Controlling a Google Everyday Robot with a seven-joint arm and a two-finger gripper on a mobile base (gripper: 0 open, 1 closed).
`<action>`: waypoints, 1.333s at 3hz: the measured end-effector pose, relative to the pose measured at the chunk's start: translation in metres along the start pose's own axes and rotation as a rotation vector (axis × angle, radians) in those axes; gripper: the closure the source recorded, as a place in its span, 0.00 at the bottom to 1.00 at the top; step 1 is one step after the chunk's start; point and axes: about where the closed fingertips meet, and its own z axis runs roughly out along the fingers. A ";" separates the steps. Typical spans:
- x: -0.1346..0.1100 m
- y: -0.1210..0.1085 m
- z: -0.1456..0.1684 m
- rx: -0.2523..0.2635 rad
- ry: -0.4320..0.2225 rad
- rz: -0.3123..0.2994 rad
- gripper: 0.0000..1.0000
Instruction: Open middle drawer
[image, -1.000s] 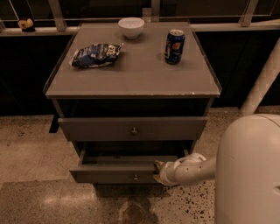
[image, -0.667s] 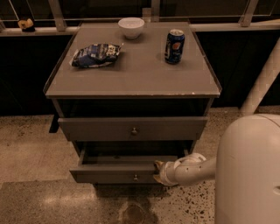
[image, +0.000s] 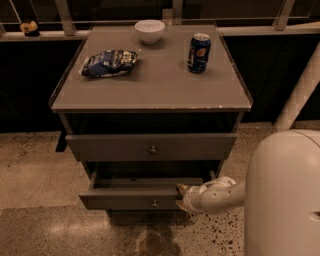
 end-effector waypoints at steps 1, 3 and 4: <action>-0.004 -0.002 -0.002 0.000 0.000 0.000 1.00; -0.006 -0.002 -0.005 -0.001 0.002 0.002 1.00; 0.003 0.006 -0.007 -0.007 0.013 0.021 1.00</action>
Offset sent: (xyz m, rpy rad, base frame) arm -0.2579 0.0376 -0.2128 0.3165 -0.2321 0.0080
